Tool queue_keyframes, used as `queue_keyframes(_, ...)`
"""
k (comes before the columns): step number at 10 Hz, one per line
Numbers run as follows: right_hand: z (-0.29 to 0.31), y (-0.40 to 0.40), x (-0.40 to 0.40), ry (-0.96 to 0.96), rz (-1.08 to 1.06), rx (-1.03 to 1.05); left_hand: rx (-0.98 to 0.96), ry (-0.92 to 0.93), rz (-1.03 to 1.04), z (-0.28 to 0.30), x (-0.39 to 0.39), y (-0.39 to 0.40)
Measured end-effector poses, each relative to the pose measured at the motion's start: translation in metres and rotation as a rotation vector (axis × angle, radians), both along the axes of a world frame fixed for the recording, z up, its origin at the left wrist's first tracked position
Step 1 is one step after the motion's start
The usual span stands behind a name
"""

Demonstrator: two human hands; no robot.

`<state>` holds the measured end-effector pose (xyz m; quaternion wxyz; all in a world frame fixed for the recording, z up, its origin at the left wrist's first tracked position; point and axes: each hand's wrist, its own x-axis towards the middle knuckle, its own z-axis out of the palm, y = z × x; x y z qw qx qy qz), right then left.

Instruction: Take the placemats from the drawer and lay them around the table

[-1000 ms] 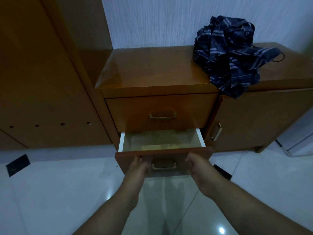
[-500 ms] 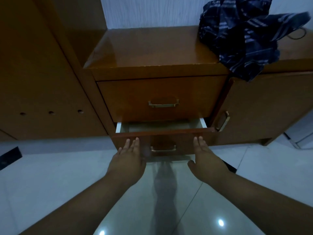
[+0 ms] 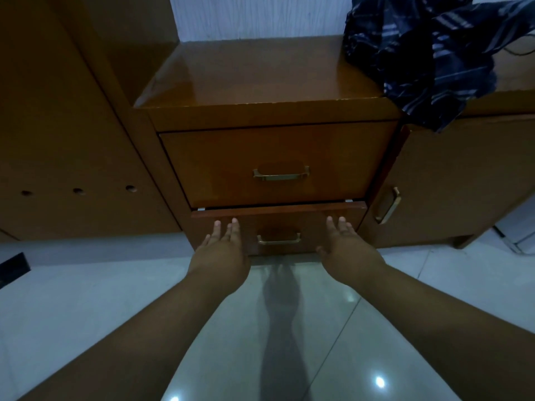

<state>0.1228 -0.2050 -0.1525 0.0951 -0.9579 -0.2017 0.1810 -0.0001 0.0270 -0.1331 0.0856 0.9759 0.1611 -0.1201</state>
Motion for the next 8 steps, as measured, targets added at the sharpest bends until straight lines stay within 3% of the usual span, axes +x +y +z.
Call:
queue_keyframes(2,0.015,-0.002,0.001,0.046,-0.02,0.004,0.012,0.012,0.022,0.014,-0.003,0.0)
queue_keyframes(4,0.067,-0.007,-0.016,-0.072,-0.017,0.117,0.089,-0.128,0.006,0.064,-0.007,-0.008)
queue_keyframes(6,0.157,-0.007,-0.026,-0.105,0.024,0.097,0.169,-0.192,0.002,0.159,-0.011,-0.027)
queue_keyframes(8,0.287,-0.009,-0.048,-0.192,0.07,0.142,0.2,-0.257,-0.071,0.291,-0.018,-0.058)
